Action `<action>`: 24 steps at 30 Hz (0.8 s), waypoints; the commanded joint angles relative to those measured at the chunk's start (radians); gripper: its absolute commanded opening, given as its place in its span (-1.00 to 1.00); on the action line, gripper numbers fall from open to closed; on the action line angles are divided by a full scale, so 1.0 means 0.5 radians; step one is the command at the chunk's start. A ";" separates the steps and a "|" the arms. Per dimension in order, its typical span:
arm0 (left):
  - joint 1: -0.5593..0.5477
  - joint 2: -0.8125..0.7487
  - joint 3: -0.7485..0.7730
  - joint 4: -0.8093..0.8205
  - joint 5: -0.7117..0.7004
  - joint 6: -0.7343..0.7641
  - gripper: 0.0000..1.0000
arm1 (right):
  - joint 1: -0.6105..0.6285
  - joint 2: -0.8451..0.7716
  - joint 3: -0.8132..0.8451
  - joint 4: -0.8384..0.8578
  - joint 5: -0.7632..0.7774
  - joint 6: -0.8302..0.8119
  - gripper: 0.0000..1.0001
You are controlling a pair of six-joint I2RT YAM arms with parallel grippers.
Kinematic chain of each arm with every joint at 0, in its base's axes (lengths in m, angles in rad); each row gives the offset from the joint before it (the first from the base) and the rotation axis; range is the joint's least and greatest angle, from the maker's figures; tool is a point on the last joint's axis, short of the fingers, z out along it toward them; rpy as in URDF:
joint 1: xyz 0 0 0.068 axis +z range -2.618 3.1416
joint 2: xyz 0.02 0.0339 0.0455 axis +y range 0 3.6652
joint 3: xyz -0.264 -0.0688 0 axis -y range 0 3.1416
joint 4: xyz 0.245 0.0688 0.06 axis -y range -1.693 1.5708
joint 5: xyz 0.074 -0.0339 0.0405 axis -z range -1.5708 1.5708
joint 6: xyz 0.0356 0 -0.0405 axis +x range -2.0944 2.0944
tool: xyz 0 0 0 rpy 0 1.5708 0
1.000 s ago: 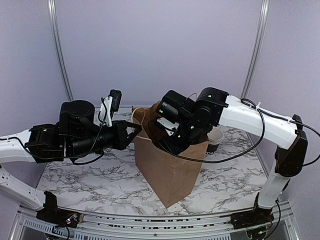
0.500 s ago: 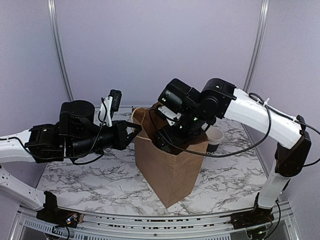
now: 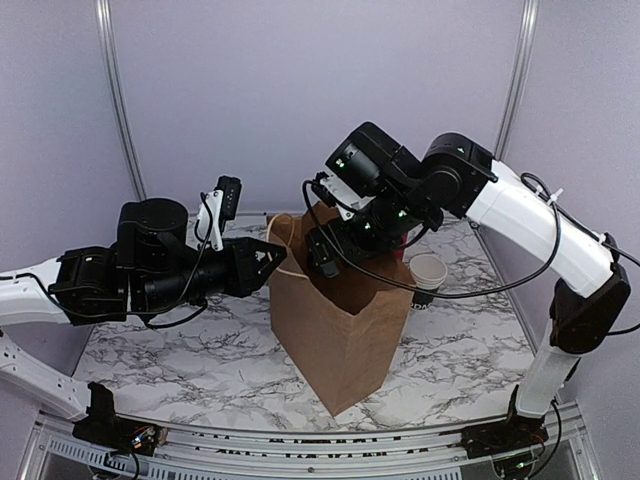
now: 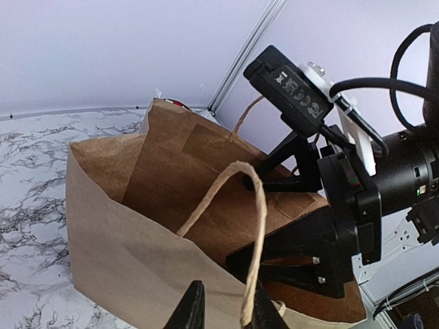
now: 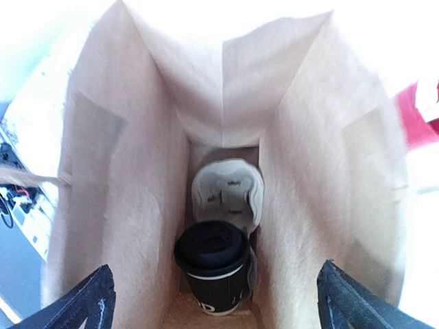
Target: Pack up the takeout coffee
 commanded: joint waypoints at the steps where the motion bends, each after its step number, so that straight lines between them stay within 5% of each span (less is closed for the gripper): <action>1: -0.009 -0.047 0.065 0.048 -0.050 0.009 -0.45 | 0.015 -0.059 0.140 0.101 0.098 -0.055 0.99; 18: -0.009 -0.074 0.113 0.127 -0.055 0.000 0.29 | 0.000 -0.274 0.131 0.671 0.277 -0.235 0.99; 24: -0.009 -0.136 0.083 0.181 -0.063 0.016 0.75 | -0.035 -0.460 -0.078 0.921 0.401 -0.288 0.99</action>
